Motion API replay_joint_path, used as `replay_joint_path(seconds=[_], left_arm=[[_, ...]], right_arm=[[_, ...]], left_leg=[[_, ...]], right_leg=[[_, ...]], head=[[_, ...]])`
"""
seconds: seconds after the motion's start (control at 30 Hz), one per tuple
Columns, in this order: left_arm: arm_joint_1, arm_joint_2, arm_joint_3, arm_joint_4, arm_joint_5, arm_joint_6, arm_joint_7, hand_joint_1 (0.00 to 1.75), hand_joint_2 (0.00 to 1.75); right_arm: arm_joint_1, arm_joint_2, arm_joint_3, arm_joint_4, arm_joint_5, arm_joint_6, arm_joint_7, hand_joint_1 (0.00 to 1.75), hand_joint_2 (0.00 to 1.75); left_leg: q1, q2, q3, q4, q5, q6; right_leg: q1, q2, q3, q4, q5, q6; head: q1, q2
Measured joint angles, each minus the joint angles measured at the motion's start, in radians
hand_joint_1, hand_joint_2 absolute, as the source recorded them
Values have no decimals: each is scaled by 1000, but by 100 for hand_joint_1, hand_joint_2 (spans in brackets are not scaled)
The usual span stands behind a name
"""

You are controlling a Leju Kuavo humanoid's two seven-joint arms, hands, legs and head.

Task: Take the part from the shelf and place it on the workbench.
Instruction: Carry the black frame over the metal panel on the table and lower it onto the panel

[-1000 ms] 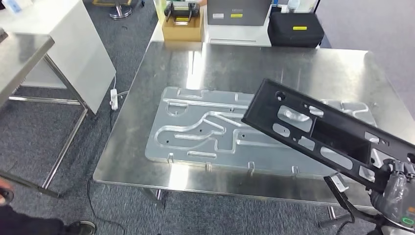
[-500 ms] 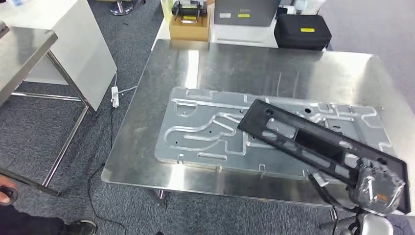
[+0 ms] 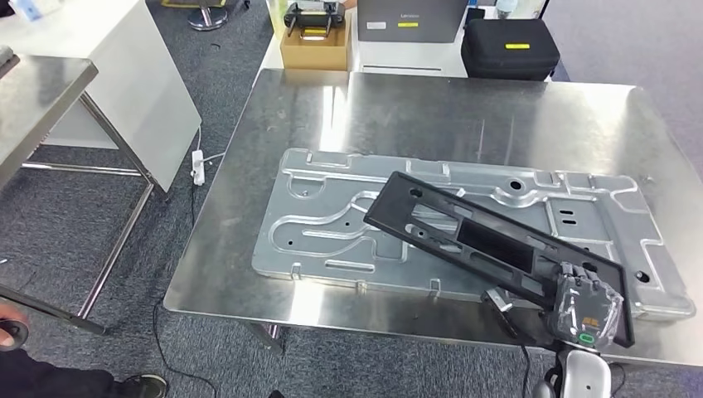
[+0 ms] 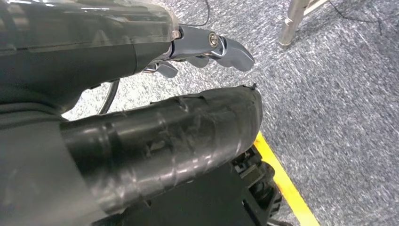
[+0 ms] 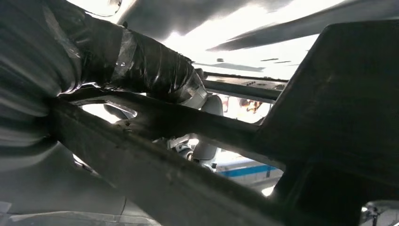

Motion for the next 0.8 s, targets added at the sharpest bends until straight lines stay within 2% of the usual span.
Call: replay_joint_path(seconds=[0.07,0.1,0.13,0.17,0.2,0.23,0.3,0.33,0.4,0.47,0.5,0.53,0.6,0.63,0.67,0.7,0.77,0.8], left_arm=[[1,0,0,0,0,-1,2,0,0],[2,0,0,0,0,-2,2,0,0],[3,0,0,0,0,-2,3,0,0],[4,0,0,0,-1,-2,4,0,0],[4,0,0,0,-1,-2,5,0,0],[3,0,-1,0,-1,-2,5,0,0],[1,0,-1,0,-1,-2,5,0,0],[0,0,-1,0,-1,-2,5,0,0],[1,0,-1,0,-1,-2,5,0,0],[2,0,-2,0,0,-1,6,0,0],[2,0,-2,0,0,-1,6,0,0],[2,0,-2,0,0,0,6,0,0],[4,0,-1,0,2,1,6,0,0],[6,0,-1,0,3,1,6,0,0],[8,0,-1,0,4,2,5,0,0],[10,0,-1,0,7,3,4,0,0],[11,0,-1,0,15,4,0,0,0],[12,0,-1,0,20,4,-3,0,0]], right_arm=[[-2,9,8,2,-4,2,7,76,175],[-3,12,13,3,-5,4,10,34,175],[-5,16,18,5,-7,5,12,2,175],[-7,20,24,7,-7,7,13,0,175],[-10,23,30,8,-6,8,16,0,175],[-12,26,36,9,-3,9,18,0,175],[-17,32,50,11,8,8,24,0,175],[-19,34,57,12,15,7,27,0,175],[-20,37,69,14,23,3,33,0,175],[-19,38,78,16,27,1,39,0,87],[-18,38,79,16,28,0,42,0,44],[-16,38,80,16,29,0,43,0,0],[-5,38,82,15,32,0,45,0,0],[4,36,84,12,33,0,45,0,0],[13,34,85,7,34,1,45,0,0],[22,30,86,-1,35,2,45,0,0],[39,20,89,-24,36,11,45,0,0],[49,13,90,-39,36,20,45,0,0]], left_leg=[[4,1,-57,120,-61,-7],[6,1,-87,181,-83,-10],[7,1,-106,217,-88,-11],[8,1,-108,218,-74,-12],[10,1,-92,179,-43,-12],[11,2,-61,113,-4,-11],[10,1,-3,-10,42,-7],[10,1,12,-41,49,-4],[7,0,16,-53,48,6],[8,0,19,-62,54,19],[10,1,21,-66,57,25],[10,2,23,-69,58,30],[8,3,22,-69,57,35],[6,3,23,-68,57,36],[5,2,23,-67,56,37],[4,2,25,-67,54,37],[1,0,29,-65,51,35],[-1,0,30,-63,49,33]], right_leg=[[1,-2,1,-1,-1,-6],[2,-3,2,-1,-1,-7],[3,-3,2,0,-2,-8],[3,-2,4,0,-3,-9],[3,-1,7,0,-4,-8],[2,0,10,0,-5,-7],[5,2,14,2,-10,1],[8,2,15,2,-11,6],[8,1,15,0,-10,17],[5,0,12,12,-21,26],[3,0,0,40,-40,30],[3,0,-23,91,-69,32],[3,0,-86,221,-129,36],[3,0,-109,266,-140,36],[3,0,-115,277,-132,36],[3,0,-102,246,-105,33],[6,0,-39,113,-38,23],[9,0,-11,53,-16,19]], head=[[-1,0],[-1,0],[-1,0],[-1,0],[-1,0],[-1,0],[-1,0],[-1,0],[0,0],[0,0],[0,0],[0,0],[0,0],[0,0],[0,0],[0,0],[0,0],[0,0]])
